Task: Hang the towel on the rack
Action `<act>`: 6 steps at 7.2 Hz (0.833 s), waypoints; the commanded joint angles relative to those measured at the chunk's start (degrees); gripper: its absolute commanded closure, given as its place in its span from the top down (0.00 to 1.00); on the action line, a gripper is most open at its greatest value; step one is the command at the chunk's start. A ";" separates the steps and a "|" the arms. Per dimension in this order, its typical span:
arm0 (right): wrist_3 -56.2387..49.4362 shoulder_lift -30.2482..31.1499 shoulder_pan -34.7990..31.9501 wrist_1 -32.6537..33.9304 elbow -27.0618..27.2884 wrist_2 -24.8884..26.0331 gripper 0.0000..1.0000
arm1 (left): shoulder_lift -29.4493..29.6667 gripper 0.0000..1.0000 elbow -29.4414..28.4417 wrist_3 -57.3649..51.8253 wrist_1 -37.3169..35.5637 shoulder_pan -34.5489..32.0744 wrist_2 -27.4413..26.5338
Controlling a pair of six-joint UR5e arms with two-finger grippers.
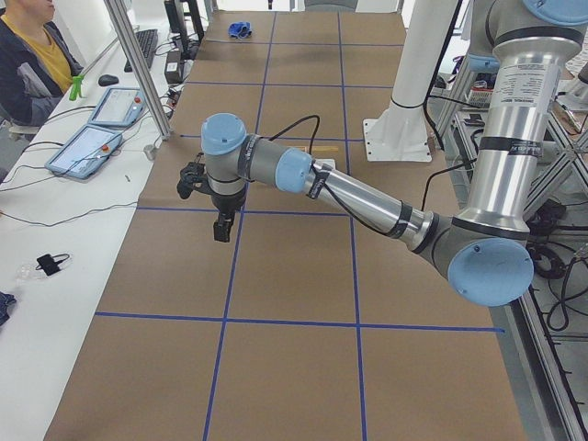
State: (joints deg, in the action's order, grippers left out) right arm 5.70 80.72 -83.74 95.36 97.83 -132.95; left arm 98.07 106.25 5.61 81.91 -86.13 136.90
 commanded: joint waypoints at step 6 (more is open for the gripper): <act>-22.21 -12.91 1.39 -27.51 -41.43 8.38 0.89 | -0.08 0.98 -1.22 -0.25 0.27 0.08 -0.23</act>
State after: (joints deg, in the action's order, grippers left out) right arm -6.13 73.15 -82.56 69.80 64.95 -128.33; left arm 98.01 105.43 5.53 82.11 -86.04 136.67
